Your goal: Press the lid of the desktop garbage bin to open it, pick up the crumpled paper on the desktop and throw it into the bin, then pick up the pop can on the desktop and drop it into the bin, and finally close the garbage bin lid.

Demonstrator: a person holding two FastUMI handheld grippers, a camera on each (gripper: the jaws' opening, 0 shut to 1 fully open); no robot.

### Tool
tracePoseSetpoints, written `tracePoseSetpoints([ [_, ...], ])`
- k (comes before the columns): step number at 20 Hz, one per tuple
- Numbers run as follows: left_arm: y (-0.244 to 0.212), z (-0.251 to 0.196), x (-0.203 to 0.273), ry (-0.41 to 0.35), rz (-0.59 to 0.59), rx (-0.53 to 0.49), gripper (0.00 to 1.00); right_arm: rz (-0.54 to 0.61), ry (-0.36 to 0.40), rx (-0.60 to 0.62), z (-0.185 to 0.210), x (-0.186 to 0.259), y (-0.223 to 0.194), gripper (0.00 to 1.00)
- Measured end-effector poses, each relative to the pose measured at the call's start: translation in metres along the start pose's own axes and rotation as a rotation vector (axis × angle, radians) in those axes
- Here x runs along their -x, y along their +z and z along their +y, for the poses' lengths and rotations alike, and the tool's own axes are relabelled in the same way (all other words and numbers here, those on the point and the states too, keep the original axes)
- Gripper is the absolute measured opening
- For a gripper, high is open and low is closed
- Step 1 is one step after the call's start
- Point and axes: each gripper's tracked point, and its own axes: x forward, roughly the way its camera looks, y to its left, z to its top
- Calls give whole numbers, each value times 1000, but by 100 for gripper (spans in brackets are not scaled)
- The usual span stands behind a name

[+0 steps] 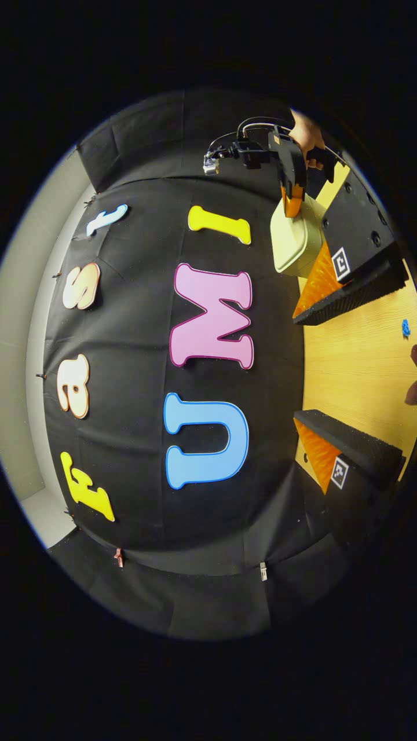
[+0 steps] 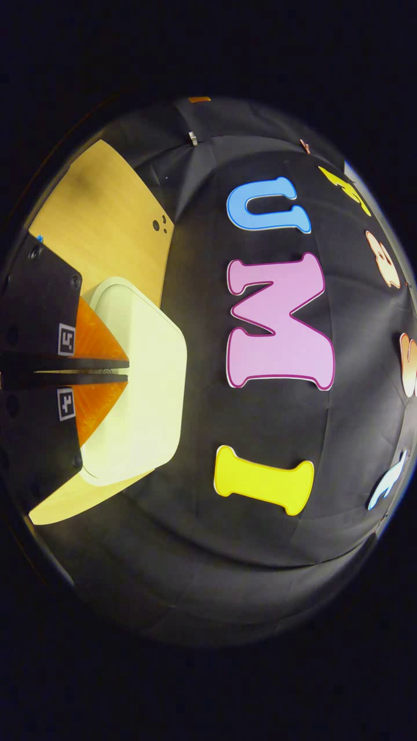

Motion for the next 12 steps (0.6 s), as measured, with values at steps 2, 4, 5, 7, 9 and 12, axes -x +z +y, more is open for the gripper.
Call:
tracePoseSetpoints([
  [2,-1,0,-1,-1,1,6,94,-11,-5,22,1,0,0,6],
  [4,-1,-1,-2,-4,-1,8,94,-30,-24,92,2,1,-2,6],
  [5,0,-2,-2,-5,-3,7,94,-34,-41,117,1,1,-2,6],
  [7,3,-2,-1,-8,-10,10,94,-28,-67,105,-2,1,-2,6],
  [9,2,-2,2,-9,-14,14,94,-25,-61,26,-1,1,-3,6],
  [12,1,0,8,-8,-14,23,94,-41,-18,-98,-4,2,9,6],
])
